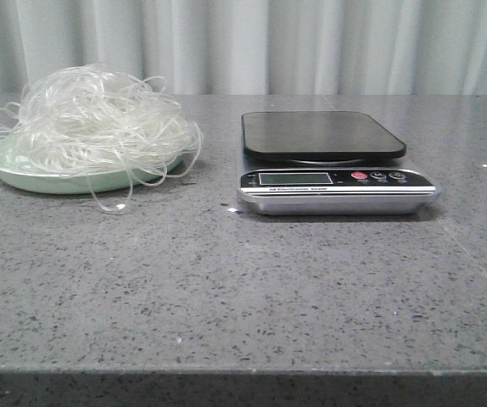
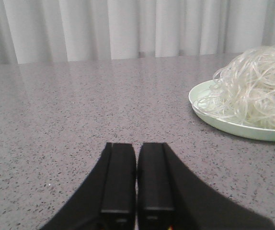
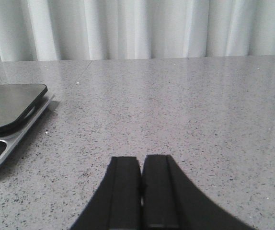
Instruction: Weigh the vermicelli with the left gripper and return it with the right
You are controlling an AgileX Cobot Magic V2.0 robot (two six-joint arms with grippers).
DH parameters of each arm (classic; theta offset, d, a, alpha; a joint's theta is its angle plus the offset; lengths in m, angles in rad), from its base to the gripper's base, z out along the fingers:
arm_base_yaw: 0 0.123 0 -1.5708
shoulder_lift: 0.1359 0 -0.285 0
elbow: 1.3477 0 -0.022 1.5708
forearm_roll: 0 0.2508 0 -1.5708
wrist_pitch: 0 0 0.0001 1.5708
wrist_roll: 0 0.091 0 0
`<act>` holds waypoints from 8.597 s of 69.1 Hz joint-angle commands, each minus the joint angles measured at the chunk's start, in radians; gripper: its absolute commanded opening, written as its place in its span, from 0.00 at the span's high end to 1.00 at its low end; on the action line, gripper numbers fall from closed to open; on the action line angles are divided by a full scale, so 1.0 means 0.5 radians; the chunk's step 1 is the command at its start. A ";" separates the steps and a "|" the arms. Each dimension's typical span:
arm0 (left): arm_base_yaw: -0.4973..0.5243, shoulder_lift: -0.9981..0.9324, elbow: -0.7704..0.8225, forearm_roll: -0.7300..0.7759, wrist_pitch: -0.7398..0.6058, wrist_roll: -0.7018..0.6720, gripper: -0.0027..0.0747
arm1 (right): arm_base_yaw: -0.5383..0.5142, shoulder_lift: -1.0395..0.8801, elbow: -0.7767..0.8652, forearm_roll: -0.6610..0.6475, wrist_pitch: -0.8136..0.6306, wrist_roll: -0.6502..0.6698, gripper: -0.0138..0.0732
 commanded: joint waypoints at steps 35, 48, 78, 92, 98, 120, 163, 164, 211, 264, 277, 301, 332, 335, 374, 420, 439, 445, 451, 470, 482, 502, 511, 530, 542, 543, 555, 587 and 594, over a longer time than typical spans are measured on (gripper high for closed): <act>0.002 -0.039 0.014 -0.004 -0.148 -0.020 0.79 | -0.014 -0.033 -0.016 -0.003 -0.173 0.004 0.67; 0.002 -0.039 0.014 -0.004 -0.148 -0.020 0.79 | -0.014 -0.033 -0.016 -0.003 -0.173 0.004 0.67; 0.002 -0.039 0.014 -0.004 -0.225 -0.020 0.79 | -0.014 -0.033 -0.016 -0.003 -0.173 0.004 0.67; 0.002 -0.039 0.014 -0.004 -0.321 -0.020 0.79 | -0.014 -0.033 -0.016 -0.003 -0.173 0.004 0.67; 0.002 -0.039 0.014 -0.008 -0.423 -0.020 0.79 | -0.014 -0.033 -0.016 -0.003 -0.173 0.004 0.67; 0.002 -0.010 -0.380 -0.094 -0.621 -0.020 0.79 | -0.014 -0.033 -0.016 -0.003 -0.173 0.004 0.67; -0.018 1.071 -2.086 -0.123 0.575 -0.020 0.60 | -0.014 -0.033 -0.016 -0.004 -0.183 0.004 0.67; -0.022 1.093 -2.097 -0.130 0.594 -0.020 0.57 | -0.014 -0.033 -0.016 -0.004 -0.183 0.004 0.67; -0.488 2.285 -2.584 -0.377 1.470 0.243 0.08 | -0.014 -0.033 -0.016 -0.004 -0.183 0.004 0.67; -0.500 3.406 -3.025 -0.476 1.657 0.409 0.08 | -0.014 -0.033 -0.016 -0.004 -0.183 0.004 0.67; -0.500 3.463 -3.025 -0.476 1.679 0.410 0.08 | -0.014 -0.033 -0.016 -0.004 -0.183 0.004 0.67; -0.500 3.463 -3.025 -0.476 1.691 0.410 0.52 | -0.014 -0.033 -0.016 -0.004 -0.183 0.004 0.67; -0.500 3.463 -3.399 -0.456 1.950 0.410 0.78 | -0.014 -0.031 -0.016 -0.004 -0.173 0.004 0.67; -0.500 3.463 -3.468 -0.456 1.990 0.410 0.78 | -0.014 -0.031 -0.016 -0.004 -0.173 0.004 0.67; -0.919 3.467 -4.256 -0.589 2.010 0.410 0.78 | -0.014 -0.031 -0.016 -0.004 -0.173 0.004 0.67; -1.264 3.941 -4.256 -0.609 1.785 0.410 0.78 | -0.014 -0.031 -0.016 -0.004 -0.173 0.004 0.67; -1.264 4.070 -4.256 -0.601 1.795 0.410 0.78 | -0.014 -0.031 -0.016 -0.004 -0.173 0.004 0.67; -1.264 4.070 -4.256 -0.602 1.802 0.410 0.77 | -0.014 -0.031 -0.016 -0.004 -0.173 0.004 0.67; -1.264 4.070 -4.256 -0.602 1.802 0.410 0.77 | -0.014 -0.031 -0.016 -0.004 -0.173 0.004 0.67; -1.260 4.070 -4.256 -0.597 1.858 0.410 0.47 | -0.014 -0.031 -0.016 -0.004 -0.173 0.004 0.67; -1.260 4.063 -4.259 -0.537 1.911 0.410 0.25 | -0.014 -0.031 -0.016 -0.004 -0.173 0.004 0.67; -1.260 3.967 -4.278 -0.409 1.915 0.410 0.23 | -0.014 -0.031 -0.016 -0.004 -0.173 0.004 0.67; -1.256 3.895 -4.278 -0.345 1.919 0.397 0.23 | -0.014 -0.031 -0.016 -0.004 -0.173 0.004 0.67; -1.188 3.714 -4.278 -0.253 1.926 0.232 0.23 | -0.014 -0.031 -0.016 -0.004 -0.173 0.004 0.67; -1.115 3.563 -4.238 -0.119 1.939 0.140 0.23 | -0.014 -0.031 -0.016 -0.004 -0.173 0.004 0.67; -1.098 3.531 -4.214 -0.115 1.939 0.140 0.23 | -0.014 -0.031 -0.016 -0.004 -0.173 0.004 0.67; -0.984 3.285 -3.951 -0.115 1.817 0.100 0.24 | -0.014 -0.032 -0.016 -0.004 -0.191 0.004 0.67; -0.570 2.305 -2.724 -0.115 1.145 0.054 0.26 | -0.014 -0.032 -0.016 -0.004 -0.191 0.004 0.67; -0.501 2.051 -2.449 -0.110 0.977 0.054 0.31 | -0.014 -0.032 -0.016 -0.004 -0.191 0.004 0.67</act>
